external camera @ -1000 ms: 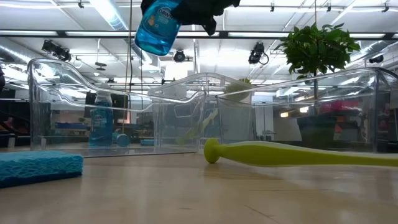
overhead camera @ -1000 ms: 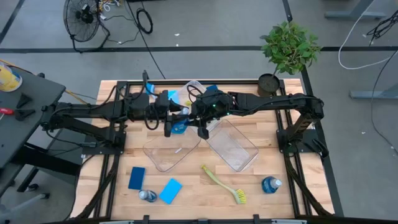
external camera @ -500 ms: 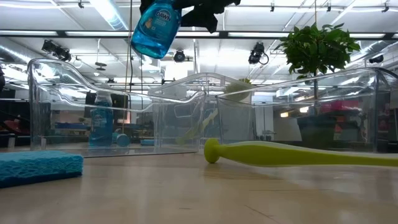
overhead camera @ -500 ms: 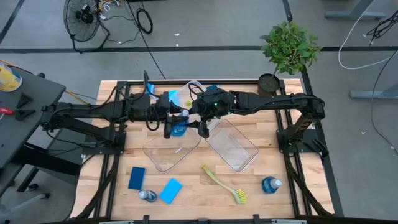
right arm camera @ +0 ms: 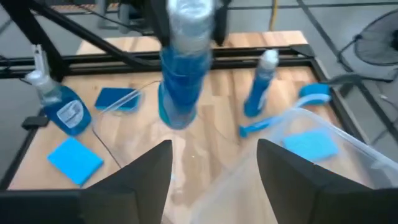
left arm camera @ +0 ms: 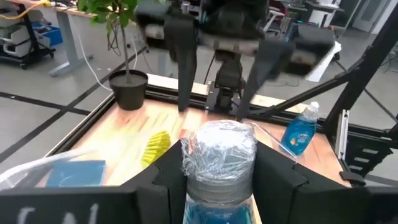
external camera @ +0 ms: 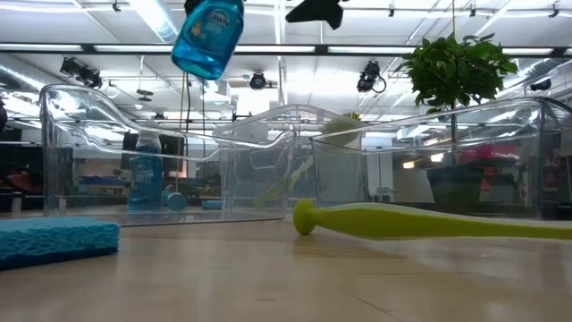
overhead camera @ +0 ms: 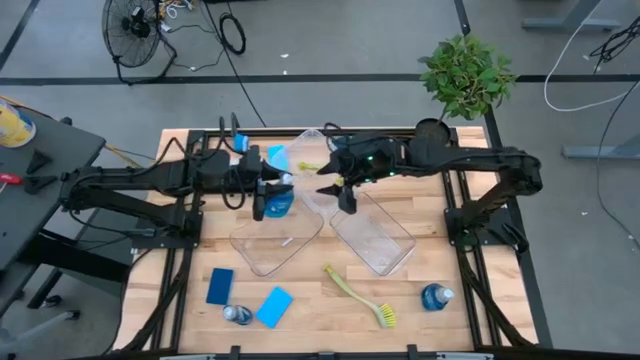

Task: Pick & Place Kitchen Sink Supplies
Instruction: Put the blue dishwashing liquid into the left transparent bin

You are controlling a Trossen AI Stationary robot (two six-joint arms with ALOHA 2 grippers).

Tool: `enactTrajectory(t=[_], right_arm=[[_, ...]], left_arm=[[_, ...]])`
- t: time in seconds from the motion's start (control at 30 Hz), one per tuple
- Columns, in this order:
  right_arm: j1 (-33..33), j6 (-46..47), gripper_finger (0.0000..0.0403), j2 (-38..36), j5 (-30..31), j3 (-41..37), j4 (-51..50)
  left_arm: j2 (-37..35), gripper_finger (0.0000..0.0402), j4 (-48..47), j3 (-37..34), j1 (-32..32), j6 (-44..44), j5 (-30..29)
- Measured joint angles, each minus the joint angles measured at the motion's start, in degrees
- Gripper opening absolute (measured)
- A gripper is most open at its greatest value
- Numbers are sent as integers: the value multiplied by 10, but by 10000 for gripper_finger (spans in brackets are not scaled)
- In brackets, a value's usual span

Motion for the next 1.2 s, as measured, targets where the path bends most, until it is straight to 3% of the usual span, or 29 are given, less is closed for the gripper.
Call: enactTrajectory(t=[0.63, 0.97, 1.2], right_arm=[[0, 3, 208, -45, 19, 0, -6], [0, 18, 208, -44, 34, 0, 13], [0, 18, 208, -44, 34, 0, 16]], left_arm=[[-40, 142, -92, 0, -60, -36, 13], [-40, 142, -108, 0, -95, -52, -26], [-40, 142, -110, 0, -139, -70, -98]])
